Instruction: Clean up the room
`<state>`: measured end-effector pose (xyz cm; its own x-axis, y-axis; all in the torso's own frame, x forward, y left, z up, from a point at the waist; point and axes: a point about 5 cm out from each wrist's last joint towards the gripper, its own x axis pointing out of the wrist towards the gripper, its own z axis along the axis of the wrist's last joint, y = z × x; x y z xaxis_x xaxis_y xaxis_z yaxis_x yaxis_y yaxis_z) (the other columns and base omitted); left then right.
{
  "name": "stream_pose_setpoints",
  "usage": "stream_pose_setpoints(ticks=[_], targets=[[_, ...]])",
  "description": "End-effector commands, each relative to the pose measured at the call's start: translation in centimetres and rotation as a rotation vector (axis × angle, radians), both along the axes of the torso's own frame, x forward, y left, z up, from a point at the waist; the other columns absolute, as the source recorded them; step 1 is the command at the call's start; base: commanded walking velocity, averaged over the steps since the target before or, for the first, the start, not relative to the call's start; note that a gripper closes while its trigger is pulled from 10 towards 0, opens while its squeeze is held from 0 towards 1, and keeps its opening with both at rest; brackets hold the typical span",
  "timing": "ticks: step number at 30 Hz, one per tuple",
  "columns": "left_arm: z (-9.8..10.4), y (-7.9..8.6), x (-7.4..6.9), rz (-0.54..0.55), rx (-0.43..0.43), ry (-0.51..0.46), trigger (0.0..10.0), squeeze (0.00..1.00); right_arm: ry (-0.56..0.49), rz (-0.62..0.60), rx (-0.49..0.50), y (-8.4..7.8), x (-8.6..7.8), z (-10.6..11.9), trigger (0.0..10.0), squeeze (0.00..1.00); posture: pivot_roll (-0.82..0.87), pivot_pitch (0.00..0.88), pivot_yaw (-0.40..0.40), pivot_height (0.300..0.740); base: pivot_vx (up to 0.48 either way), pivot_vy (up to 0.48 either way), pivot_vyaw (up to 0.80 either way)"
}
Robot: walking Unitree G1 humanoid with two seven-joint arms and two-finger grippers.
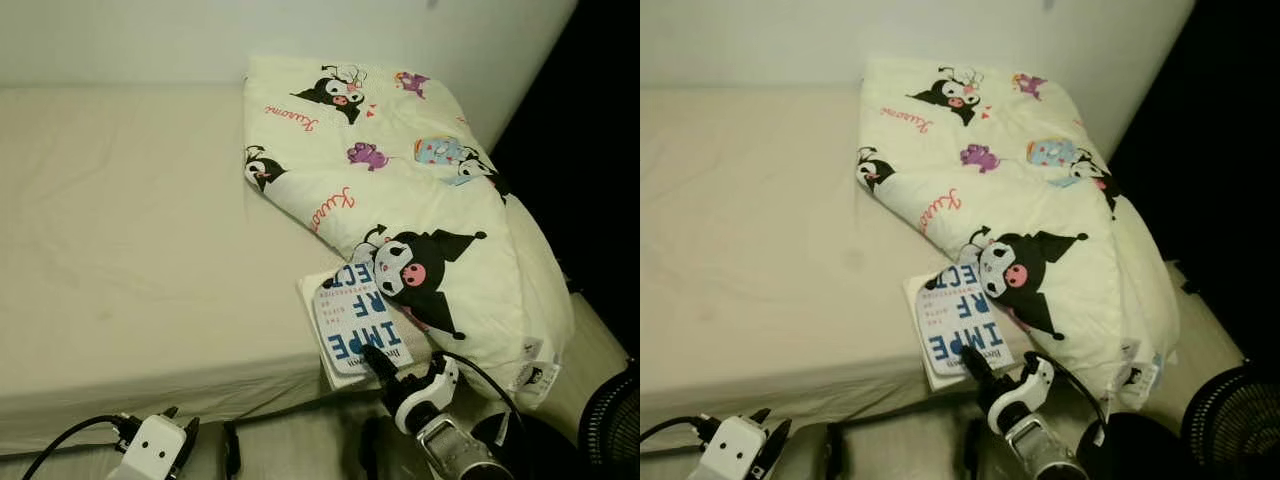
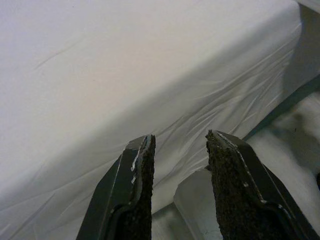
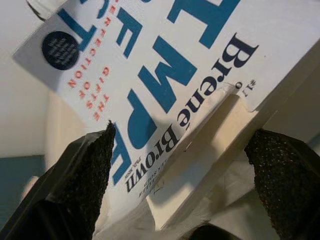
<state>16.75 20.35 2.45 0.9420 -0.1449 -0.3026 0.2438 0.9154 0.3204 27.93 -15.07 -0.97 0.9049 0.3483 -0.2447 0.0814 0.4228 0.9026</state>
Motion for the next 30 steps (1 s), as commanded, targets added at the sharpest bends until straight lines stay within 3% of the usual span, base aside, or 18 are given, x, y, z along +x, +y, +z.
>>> stream_pose_setpoints(ticks=[1,9,10,11,12,13,17,18,19,20,21,30], targets=[[-0.5,-0.2,-0.6,0.009,-0.011,0.023,10.0,0.00,-0.030,-0.023,0.062,0.0,0.3,0.4,10.0,1.00,0.14,0.065,-0.028,0.589,0.000,0.000,0.00],[-0.6,-0.1,-0.7,0.018,-0.013,0.025,10.0,0.00,-0.029,0.003,0.046,0.4,0.1,0.3,10.0,1.00,0.14,0.074,-0.031,0.589,0.000,0.000,0.00],[-0.7,0.0,-0.7,0.019,-0.013,0.025,10.0,0.00,-0.023,0.030,-0.010,0.7,0.0,0.1,10.0,0.89,0.14,0.078,-0.029,0.589,0.000,0.000,0.00],[-0.7,0.0,-0.7,0.019,-0.013,0.025,10.0,0.00,-0.023,0.030,-0.010,0.7,0.0,0.1,10.0,0.89,0.14,0.078,-0.029,0.589,0.000,0.000,0.00],[-0.7,-0.1,-0.6,0.018,-0.014,0.025,10.0,0.00,-0.017,0.045,-0.062,1.1,0.0,0.0,10.0,0.00,0.14,0.081,-0.027,0.589,0.000,0.000,0.00],[-0.6,-0.2,-0.4,0.015,-0.015,0.022,10.0,0.00,-0.012,0.039,-0.097,1.5,0.1,0.0,10.0,0.00,0.14,0.084,-0.027,0.589,0.000,0.000,0.00],[-0.5,-0.3,-0.3,0.009,-0.017,0.019,10.0,0.00,-0.013,0.009,-0.072,1.6,0.3,0.1,10.0,0.00,0.14,0.087,-0.024,0.589,0.000,0.000,0.00],[-0.5,-0.4,-0.2,0.008,-0.017,0.018,10.0,0.00,-0.013,0.002,-0.062,1.7,0.4,0.2,5.3,0.00,0.14,0.087,-0.024,0.589,0.000,0.000,0.00],[-0.5,-0.4,-0.2,0.006,-0.017,0.016,10.0,0.00,-0.019,-0.011,-0.045,1.8,0.6,0.4,2.1,0.00,0.14,0.086,-0.023,0.589,0.000,0.000,0.00],[-0.5,-0.4,-0.2,0.006,-0.017,0.016,10.0,0.00,-0.019,-0.011,-0.045,1.8,0.6,0.4,2.1,0.00,0.14,0.086,-0.023,0.589,0.000,0.000,0.00],[-0.4,-0.4,-0.1,0.005,-0.017,0.016,10.0,0.00,-0.027,-0.023,-0.026,1.9,0.9,0.6,0.0,0.00,0.14,0.086,-0.023,0.589,0.000,0.000,0.00],[-0.4,-0.4,0.0,0.007,-0.017,0.011,10.0,0.00,-0.047,-0.093,0.006,1.5,1.8,1.5,0.0,0.00,0.14,0.080,-0.024,0.589,0.000,0.000,0.00]])
